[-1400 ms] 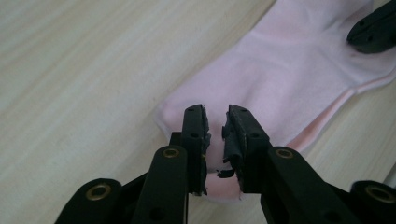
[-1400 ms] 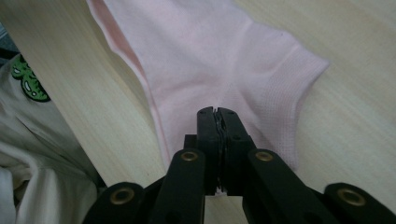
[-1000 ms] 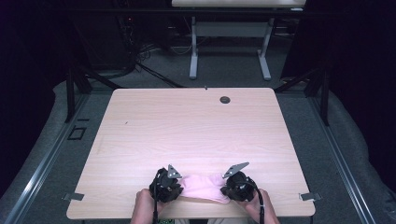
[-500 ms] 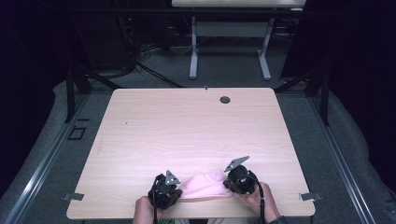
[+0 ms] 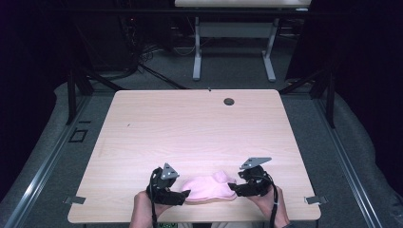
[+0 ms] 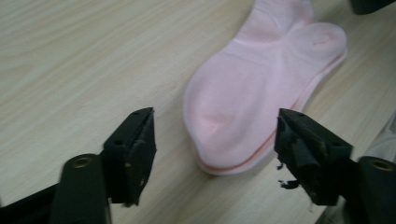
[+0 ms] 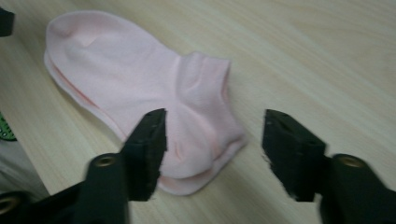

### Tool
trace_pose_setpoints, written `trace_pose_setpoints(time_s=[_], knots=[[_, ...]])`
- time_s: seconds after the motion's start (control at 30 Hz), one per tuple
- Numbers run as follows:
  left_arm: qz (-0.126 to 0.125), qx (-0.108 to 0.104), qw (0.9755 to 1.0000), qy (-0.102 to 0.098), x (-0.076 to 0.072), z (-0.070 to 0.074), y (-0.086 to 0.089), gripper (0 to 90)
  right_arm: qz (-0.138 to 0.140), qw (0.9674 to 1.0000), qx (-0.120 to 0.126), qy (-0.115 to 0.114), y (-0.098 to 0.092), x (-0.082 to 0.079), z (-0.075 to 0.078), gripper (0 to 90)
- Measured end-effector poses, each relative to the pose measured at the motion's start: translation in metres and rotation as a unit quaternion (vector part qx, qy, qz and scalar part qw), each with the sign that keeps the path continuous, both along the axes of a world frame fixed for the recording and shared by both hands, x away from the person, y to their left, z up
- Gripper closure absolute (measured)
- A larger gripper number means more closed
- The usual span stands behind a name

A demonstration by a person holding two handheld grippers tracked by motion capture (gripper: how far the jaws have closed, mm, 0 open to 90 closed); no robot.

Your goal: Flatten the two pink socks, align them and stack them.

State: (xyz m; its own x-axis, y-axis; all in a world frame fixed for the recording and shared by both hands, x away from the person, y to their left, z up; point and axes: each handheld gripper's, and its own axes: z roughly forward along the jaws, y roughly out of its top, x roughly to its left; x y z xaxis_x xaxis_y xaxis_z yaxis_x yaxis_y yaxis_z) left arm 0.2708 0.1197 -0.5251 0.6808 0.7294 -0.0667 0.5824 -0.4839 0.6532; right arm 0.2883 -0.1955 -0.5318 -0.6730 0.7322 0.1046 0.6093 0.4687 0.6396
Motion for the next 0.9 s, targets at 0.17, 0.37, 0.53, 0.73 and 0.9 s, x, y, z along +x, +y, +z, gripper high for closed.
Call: trace_pose_setpoints(time_s=[0.17,0.37,0.53,0.73,0.9], knots=[[0.031,0.0,0.9994,-0.014,0.007,0.003,0.02,12.1,-0.038,0.9992,-0.006,-0.013,-0.016,0.0,0.011,13.1],[0.091,0.002,0.9956,-0.022,0.018,0.0,0.058,0.7,-0.082,0.9964,-0.013,-0.018,-0.034,0.001,0.01,0.0],[0.13,0.018,0.9909,-0.027,0.019,-0.017,0.083,0.1,-0.113,0.9927,-0.035,-0.026,-0.052,0.002,0.0,0.0],[0.169,0.022,0.9852,-0.018,0.023,-0.045,0.107,0.0,-0.153,0.987,-0.05,-0.01,-0.078,0.006,-0.026,0.0],[0.188,0.019,0.9816,-0.027,0.026,-0.055,0.116,0.0,-0.171,0.9841,-0.048,-0.006,-0.09,0.006,-0.042,0.0]])
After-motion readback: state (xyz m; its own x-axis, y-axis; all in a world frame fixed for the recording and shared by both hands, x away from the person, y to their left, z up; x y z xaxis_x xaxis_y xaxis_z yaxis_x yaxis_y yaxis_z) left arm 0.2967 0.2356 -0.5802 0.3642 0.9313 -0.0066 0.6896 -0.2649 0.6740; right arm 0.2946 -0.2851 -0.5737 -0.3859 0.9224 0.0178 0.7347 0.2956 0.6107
